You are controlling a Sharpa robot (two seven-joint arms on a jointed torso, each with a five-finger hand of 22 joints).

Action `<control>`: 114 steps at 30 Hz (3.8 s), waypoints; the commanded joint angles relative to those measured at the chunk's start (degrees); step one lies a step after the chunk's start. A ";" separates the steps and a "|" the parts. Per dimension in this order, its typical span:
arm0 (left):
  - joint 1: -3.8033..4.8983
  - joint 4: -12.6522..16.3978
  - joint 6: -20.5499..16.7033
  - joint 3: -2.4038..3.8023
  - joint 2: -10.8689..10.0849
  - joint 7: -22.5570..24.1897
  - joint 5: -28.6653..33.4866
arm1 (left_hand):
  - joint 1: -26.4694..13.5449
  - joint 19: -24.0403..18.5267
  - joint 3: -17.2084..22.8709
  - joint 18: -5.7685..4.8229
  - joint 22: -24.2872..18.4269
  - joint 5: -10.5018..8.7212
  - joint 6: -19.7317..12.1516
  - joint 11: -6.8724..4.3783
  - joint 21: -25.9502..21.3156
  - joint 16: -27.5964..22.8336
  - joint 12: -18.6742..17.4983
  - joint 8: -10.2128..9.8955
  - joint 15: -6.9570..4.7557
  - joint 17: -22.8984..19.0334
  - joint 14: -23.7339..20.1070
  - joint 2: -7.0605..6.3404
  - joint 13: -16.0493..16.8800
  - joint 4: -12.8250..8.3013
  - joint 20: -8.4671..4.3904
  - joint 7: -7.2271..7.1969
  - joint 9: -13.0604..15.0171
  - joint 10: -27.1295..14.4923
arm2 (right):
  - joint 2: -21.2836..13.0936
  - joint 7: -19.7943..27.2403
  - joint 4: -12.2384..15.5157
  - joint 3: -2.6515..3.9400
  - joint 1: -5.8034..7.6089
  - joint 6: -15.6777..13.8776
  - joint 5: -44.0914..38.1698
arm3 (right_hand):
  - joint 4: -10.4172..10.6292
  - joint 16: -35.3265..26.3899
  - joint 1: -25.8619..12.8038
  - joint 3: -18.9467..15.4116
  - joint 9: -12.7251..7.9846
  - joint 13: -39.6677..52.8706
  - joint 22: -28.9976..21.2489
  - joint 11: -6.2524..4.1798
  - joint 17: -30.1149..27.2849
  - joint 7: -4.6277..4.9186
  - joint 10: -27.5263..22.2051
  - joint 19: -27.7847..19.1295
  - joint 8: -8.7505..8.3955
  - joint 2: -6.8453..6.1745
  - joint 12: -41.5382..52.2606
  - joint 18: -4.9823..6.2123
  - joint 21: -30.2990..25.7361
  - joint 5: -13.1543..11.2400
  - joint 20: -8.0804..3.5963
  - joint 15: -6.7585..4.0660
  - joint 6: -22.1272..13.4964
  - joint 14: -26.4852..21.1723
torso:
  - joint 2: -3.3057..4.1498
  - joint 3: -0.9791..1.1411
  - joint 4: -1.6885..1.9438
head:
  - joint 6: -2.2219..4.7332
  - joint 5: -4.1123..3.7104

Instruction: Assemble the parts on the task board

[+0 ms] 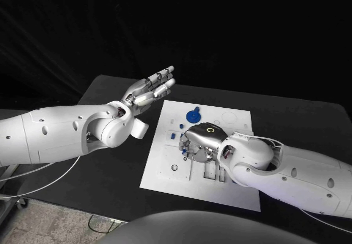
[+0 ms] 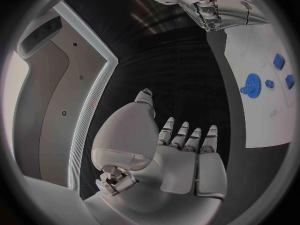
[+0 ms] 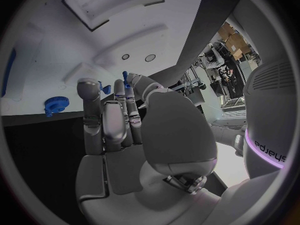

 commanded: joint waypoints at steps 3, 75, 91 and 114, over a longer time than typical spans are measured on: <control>-0.01 0.01 1.31 0.00 0.27 0.61 -0.32 | 0.03 -0.47 -0.24 0.21 0.10 0.34 -0.20 0.48 -0.19 0.18 0.22 -0.06 0.36 0.10 0.03 0.55 0.08 -0.02 0.04 0.44 0.04 0.05 | -0.16 0.16 0.03 0.03 -0.24 0.76 -1.25 | -0.27 -0.31 0.49 -0.08 -0.05 0.05 4.11 0.10 -0.05 0.12 0.45 0.05 -0.21 -0.04 -0.04 0.37 -0.20 0.23 -0.09 -0.20 -0.01 0.21 | -0.04 -0.01 -0.06 | 0.00 -0.07; -0.03 -0.38 2.23 -0.03 0.54 -0.19 0.09 | 1.15 0.05 -1.27 0.35 1.33 0.58 0.91 1.16 0.16 0.57 1.04 0.12 1.05 0.31 0.72 1.72 0.17 -0.13 0.11 1.81 0.18 0.20 | -12.70 -5.28 6.15 0.56 6.12 2.64 4.93 | 7.00 -2.80 -1.51 -9.09 -6.46 1.57 1.91 3.37 -4.24 2.31 -13.28 -3.73 -3.62 -1.34 3.95 1.72 -12.44 -10.87 2.71 2.77 -12.97 -3.40 | -0.07 -0.01 0.03 | 0.00 -0.59; -0.09 -0.84 2.48 -0.03 1.14 -0.31 0.09 | 1.54 0.15 -1.38 0.37 1.40 0.95 0.94 1.24 0.20 0.56 1.06 0.12 1.07 0.29 0.67 2.04 0.16 -0.22 0.11 2.01 0.18 0.20 | -15.68 -6.65 3.54 0.46 5.80 6.81 4.28 | 8.48 -1.43 -1.89 -10.46 -7.08 1.01 2.57 3.11 -2.89 2.39 -13.52 -2.17 -3.83 -1.56 4.14 1.36 -9.54 -12.87 2.49 2.46 -12.28 -2.28 | -0.01 -0.01 0.04 | 0.00 -1.25; -0.12 -1.12 2.99 -0.03 1.49 -0.71 0.10 | 1.97 0.37 -1.51 0.37 1.84 1.31 0.69 1.47 0.33 0.60 1.06 0.07 1.17 0.31 0.71 2.32 0.15 -0.27 0.14 2.10 0.14 0.15 | -13.50 -4.27 0.08 0.45 2.51 5.78 4.25 | 7.78 -1.14 1.55 -9.15 -7.05 0.05 2.79 2.93 -2.86 1.69 -12.19 -1.31 -2.74 -0.43 4.63 1.19 -9.13 -7.14 2.18 2.21 -8.54 -1.85 | -0.07 -0.02 0.08 | 0.00 -0.95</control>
